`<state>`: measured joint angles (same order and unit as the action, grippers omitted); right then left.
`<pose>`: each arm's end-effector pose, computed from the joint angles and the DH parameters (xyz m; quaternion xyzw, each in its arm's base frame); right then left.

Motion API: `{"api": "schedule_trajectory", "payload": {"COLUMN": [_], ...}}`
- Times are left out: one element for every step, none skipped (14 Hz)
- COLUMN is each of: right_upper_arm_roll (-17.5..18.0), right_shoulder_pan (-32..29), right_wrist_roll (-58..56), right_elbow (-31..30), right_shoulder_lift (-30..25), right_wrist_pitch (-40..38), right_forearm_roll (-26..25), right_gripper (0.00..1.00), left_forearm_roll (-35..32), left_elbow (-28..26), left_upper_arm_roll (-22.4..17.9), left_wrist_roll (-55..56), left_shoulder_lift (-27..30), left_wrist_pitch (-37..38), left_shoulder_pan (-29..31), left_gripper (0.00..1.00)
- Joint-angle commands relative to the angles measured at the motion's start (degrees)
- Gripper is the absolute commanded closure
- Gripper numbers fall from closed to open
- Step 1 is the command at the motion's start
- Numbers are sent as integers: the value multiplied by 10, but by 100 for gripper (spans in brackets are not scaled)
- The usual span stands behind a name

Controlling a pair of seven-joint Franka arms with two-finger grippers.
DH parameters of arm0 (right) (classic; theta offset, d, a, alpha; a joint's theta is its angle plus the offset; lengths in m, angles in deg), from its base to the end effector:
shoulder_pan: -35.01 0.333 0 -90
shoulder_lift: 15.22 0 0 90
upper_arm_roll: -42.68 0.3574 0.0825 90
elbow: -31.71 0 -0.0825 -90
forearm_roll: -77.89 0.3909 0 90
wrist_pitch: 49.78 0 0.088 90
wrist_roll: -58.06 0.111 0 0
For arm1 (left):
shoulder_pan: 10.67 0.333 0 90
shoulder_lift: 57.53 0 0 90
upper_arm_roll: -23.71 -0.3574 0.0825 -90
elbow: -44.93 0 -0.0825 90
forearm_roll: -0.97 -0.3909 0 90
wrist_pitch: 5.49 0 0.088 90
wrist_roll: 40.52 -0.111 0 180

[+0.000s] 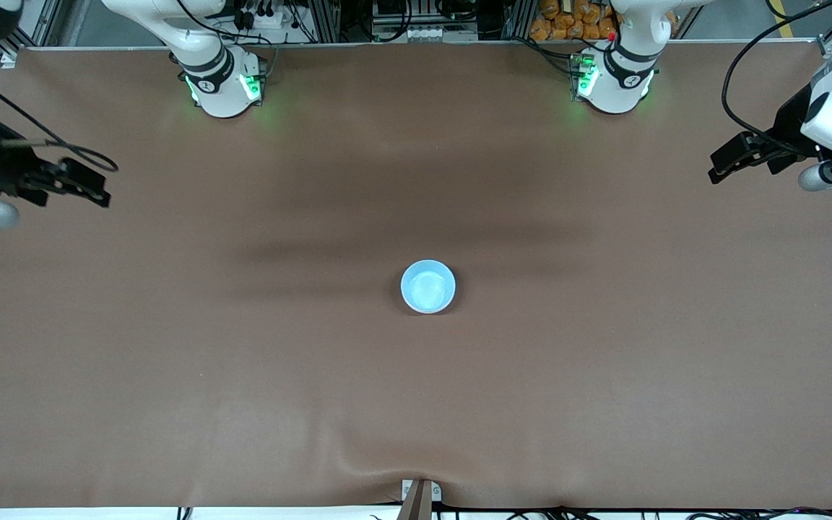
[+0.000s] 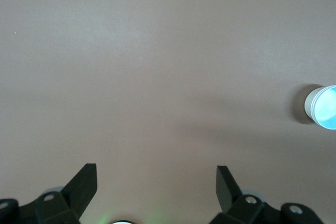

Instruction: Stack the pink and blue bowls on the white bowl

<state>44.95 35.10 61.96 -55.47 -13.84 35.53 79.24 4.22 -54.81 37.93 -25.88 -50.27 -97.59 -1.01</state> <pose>0.5608 0.0256 0.6648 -0.9994 0.0128 0.0290 0.0107 0.5165 -0.0562 0.6497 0.9958 0.0901 -0.0073 0.0118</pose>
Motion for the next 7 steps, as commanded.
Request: {"api": "schedule_trajectory", "payload": {"right_upper_arm_roll": [-37, -38, -38, -38, -38, -38, -37], "right_shoulder_pan": [22, 20, 15, 15, 17, 16, 20], "right_wrist_roll": [-35, -38, -39, -38, -38, -38, -38], "right_elbow": [-33, -18, 14, 40, 55, 53, 53], "right_shoulder_lift": [-36, -31, -25, -18, -11, -9, -9], "right_wrist_pitch": [-2, -12, -23, -50, -64, -65, -66], "right_forearm_roll": [-7, -7, -7, -9, -10, -7, -7], "right_gripper": [0, 0, 0, 0, 0, 0, 0], "left_forearm_roll": [-11, -11, -11, -11, -11, -11, -10], "left_elbow": [-5, -5, -5, -5, -5, -5, -5], "left_upper_arm_roll": [3, 3, 3, 3, 3, 3, 3], "left_wrist_roll": [-12, -13, -13, -13, -13, -13, -13], "left_shoulder_lift": [10, 10, 10, 10, 10, 10, 10], "left_wrist_pitch": [-2, -2, -2, -1, -1, -1, 0], "left_shoulder_pan": [4, 4, 4, 4, 4, 4, 4], "left_gripper": [0, 0, 0, 0, 0, 0, 0]}}
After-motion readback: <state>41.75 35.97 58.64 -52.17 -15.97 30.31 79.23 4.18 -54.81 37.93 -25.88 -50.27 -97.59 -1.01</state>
